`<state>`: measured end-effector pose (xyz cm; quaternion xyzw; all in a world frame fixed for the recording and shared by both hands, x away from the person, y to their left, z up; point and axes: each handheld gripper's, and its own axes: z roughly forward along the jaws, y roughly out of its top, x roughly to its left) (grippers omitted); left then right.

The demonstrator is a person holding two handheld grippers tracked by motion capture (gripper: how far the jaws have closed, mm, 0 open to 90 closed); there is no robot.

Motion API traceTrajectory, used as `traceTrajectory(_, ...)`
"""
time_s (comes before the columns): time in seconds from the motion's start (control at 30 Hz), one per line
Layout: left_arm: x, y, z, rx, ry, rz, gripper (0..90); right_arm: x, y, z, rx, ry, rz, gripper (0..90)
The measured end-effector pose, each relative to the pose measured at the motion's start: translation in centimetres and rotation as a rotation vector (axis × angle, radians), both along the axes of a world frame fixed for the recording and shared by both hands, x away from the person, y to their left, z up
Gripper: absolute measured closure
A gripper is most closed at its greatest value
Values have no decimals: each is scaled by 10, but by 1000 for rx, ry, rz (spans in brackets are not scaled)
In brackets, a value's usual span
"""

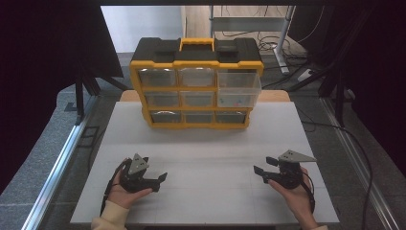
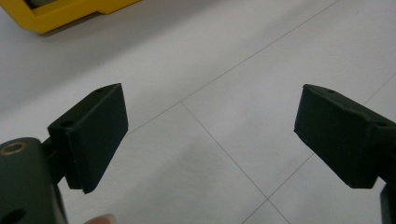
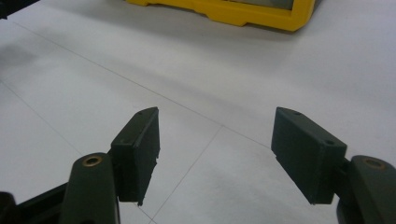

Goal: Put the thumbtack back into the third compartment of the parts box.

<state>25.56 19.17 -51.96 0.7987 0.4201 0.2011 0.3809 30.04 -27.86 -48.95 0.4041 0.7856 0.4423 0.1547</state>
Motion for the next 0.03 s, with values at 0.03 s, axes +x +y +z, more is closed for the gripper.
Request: traceTrajectory(0.03, 0, 0, 0, 0, 0, 0, 101, 0, 0, -1, 0, -1, 6, 327)
